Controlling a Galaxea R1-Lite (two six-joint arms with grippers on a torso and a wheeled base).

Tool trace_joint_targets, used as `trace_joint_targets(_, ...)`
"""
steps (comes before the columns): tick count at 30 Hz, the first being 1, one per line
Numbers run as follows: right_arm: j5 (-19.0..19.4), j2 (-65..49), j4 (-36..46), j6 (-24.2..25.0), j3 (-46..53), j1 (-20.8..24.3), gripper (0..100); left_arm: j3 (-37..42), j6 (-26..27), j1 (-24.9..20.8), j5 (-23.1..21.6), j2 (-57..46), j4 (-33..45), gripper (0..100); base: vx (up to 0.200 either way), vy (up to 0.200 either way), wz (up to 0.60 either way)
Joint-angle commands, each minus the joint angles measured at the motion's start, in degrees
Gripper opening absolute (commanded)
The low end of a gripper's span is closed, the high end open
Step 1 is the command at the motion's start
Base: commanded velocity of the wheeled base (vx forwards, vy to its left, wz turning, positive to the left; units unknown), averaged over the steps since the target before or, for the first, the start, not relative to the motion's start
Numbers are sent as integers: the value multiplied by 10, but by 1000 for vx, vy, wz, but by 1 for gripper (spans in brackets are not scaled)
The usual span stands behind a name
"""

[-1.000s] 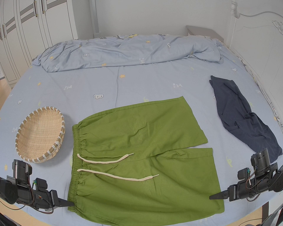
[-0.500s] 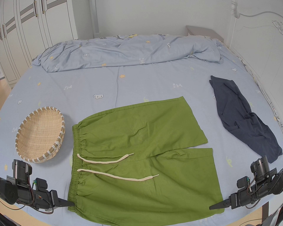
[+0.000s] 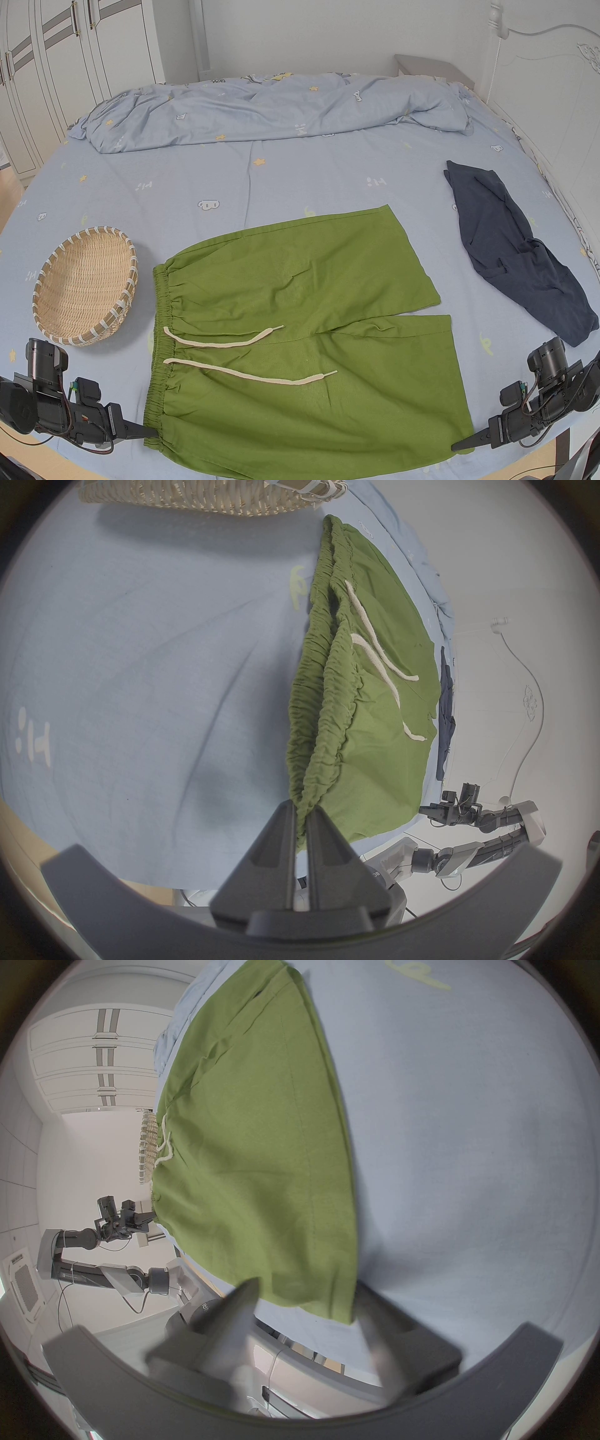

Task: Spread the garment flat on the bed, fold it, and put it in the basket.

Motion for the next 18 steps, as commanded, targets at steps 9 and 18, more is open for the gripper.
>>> trace_joint_targets(9, 2, 7, 8, -64, 1, -75, 0, -1, -1, 3, -2, -1, 0, 0, 0, 0, 0)
trace_joint_targets(18, -1, -41, 63, -56, -34, -37, 0, -10, -5, 1, -3, -20, 3, 0, 0, 0, 0)
